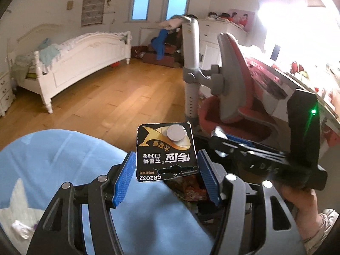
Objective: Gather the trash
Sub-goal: 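Carry both items to the black bin and open both tools to drop them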
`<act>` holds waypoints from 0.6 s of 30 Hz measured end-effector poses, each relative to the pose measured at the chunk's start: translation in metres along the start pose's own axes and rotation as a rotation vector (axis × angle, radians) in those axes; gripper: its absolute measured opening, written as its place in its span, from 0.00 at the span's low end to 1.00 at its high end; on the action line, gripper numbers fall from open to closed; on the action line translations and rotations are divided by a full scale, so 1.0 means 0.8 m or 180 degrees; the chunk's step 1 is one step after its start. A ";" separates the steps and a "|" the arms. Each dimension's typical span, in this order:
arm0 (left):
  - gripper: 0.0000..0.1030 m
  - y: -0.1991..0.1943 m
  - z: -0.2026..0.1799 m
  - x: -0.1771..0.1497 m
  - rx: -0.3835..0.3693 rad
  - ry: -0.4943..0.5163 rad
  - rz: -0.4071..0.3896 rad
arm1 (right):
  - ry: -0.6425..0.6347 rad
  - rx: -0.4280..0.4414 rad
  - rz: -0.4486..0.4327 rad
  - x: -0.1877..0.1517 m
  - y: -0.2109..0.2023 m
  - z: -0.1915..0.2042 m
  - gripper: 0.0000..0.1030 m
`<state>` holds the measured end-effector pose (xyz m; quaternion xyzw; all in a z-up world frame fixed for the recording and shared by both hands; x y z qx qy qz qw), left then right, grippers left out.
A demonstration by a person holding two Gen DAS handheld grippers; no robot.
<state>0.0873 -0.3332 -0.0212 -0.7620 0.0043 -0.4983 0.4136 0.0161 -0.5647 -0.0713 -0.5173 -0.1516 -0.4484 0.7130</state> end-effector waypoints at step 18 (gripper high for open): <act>0.58 0.061 -0.038 -0.009 -0.0130 0.0091 0.0334 | 0.0300 -0.0128 0.0235 -0.038 0.030 -0.056 0.48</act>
Point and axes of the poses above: each gripper's, at about its wrist camera, not at the fingertips, and y roughly the way its jaws point, z to its left, x to its top, the point moved 3 cm from there along y, roughly the way its jaws point, and after that the axes turned 3 degrees about -x, right-handed, at the moved point
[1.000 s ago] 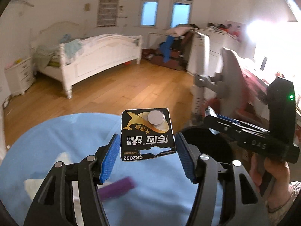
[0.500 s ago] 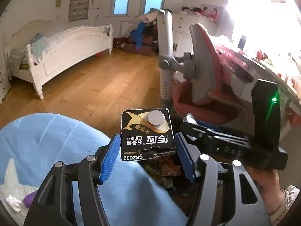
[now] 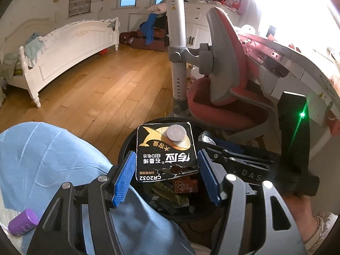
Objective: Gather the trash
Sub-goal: 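Carry both items to the black bin and open both tools to drop them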
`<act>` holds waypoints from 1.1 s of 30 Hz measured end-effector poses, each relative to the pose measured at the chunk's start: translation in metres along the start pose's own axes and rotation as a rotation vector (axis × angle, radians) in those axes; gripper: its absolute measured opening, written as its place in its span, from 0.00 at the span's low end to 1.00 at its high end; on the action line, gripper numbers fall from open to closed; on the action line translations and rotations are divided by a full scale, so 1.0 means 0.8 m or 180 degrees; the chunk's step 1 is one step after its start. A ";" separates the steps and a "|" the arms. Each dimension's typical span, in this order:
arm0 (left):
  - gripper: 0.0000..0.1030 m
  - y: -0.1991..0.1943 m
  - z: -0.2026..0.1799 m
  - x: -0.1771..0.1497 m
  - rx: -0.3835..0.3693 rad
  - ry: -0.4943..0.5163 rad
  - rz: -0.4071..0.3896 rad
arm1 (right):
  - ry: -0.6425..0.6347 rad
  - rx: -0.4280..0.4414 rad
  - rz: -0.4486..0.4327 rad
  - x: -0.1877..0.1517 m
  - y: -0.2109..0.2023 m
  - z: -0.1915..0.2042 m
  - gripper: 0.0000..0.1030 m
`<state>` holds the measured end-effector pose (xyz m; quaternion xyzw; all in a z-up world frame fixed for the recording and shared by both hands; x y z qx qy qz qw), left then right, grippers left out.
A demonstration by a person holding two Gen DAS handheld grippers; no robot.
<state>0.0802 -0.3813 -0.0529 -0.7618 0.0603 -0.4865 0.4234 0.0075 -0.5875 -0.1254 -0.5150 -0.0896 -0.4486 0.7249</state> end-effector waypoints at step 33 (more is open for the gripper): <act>0.82 -0.023 0.010 -0.014 0.0147 -0.0085 -0.0016 | 0.0195 -0.0117 0.0122 -0.014 0.003 -0.013 0.73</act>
Point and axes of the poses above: each gripper's, at about its wrist camera, not at the fingertips, and y roughly the way its jaws point, z to its left, x to its top, the point moved 3 cm from there along y, roughly the way its jaws point, and after that the axes turned 3 degrees about -x, right-handed, at the moved point
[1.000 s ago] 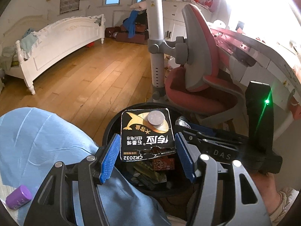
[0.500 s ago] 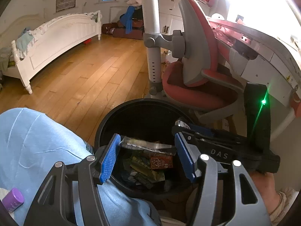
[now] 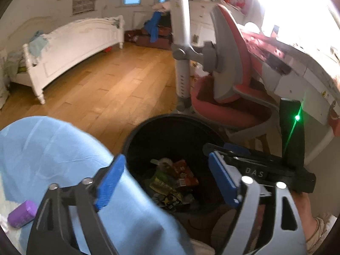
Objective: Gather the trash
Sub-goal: 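Carry both items to the black bin and open both tools to drop them, then grasp the white spray nozzle with the left tool while the right tool grasps the purple bottle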
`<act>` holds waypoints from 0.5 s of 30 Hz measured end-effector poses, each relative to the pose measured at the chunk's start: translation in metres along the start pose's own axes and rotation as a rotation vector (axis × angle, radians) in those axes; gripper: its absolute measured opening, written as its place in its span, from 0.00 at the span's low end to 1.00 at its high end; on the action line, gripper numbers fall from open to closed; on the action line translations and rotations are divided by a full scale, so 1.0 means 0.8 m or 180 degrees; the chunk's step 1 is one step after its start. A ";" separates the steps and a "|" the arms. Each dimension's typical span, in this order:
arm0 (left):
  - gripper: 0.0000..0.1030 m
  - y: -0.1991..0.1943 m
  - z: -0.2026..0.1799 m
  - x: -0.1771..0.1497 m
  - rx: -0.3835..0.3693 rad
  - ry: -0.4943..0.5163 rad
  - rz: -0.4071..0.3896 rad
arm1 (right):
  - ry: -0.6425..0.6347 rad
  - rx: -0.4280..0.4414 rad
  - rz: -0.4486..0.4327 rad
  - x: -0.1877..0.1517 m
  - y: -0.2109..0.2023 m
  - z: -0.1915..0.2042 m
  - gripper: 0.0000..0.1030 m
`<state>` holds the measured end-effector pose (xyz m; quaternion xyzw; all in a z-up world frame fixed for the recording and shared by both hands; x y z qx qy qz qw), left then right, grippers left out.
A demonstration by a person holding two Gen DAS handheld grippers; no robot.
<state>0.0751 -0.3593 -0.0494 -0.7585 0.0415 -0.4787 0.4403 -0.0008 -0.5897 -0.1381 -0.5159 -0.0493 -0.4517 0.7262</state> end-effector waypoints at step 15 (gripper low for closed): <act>0.85 -0.146 0.206 -0.111 0.0818 -0.0570 0.0042 | -0.1622 0.0750 0.0454 -0.044 0.011 0.218 0.73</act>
Point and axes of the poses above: each gripper's, at about its wrist camera, not at the fingertips, and y roughly the way its jaws point, z to its left, x to its top, the point moved 3 cm from there along y, roughly the way its jaws point, and after that the axes turned 3 degrees about -x, right-handed, at the moved point
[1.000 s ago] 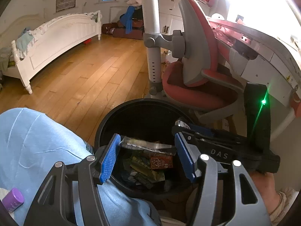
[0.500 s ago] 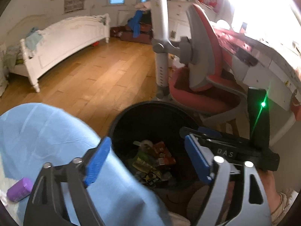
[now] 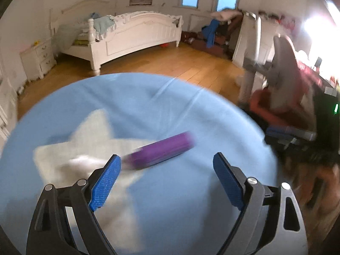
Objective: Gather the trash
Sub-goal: 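Grasp the white spray nozzle with the left tool while the right tool grasps the purple bottle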
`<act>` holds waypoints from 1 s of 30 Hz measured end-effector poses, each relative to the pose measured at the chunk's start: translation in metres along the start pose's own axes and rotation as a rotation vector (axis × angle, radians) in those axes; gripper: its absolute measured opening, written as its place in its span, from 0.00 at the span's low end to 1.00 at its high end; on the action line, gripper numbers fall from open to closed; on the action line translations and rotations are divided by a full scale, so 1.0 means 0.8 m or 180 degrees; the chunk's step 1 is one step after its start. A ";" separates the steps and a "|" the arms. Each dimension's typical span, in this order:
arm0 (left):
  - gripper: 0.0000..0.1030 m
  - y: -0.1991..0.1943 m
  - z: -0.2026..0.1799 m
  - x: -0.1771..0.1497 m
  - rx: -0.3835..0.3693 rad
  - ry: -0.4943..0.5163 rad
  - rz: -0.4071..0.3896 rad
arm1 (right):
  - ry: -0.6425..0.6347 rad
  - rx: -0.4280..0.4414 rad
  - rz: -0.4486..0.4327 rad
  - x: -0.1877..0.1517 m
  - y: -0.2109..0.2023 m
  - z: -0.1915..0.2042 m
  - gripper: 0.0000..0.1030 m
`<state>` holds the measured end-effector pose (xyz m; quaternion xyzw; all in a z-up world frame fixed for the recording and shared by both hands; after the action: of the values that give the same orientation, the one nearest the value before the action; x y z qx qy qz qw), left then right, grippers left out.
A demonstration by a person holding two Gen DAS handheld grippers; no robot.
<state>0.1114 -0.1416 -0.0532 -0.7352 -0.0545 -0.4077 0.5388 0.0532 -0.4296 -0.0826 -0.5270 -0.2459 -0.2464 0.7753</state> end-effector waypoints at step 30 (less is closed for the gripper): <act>0.41 0.031 0.071 -0.009 -0.0436 0.1398 0.0211 | -0.1559 0.0424 0.0888 0.067 0.144 0.171 0.25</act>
<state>0.1502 -0.1018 -0.0817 -0.6651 0.1160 -0.5427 0.4997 0.1512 -0.2708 -0.0845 -0.5474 -0.3665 0.0139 0.7522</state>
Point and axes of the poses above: each gripper's, at about its wrist camera, not at the fingertips, and y roughly the way its jaws point, z to its left, x to its top, the point moved 3 cm from there along y, roughly the way its jaws point, and after that the axes turned 3 degrees about -x, right-handed, at the moved point
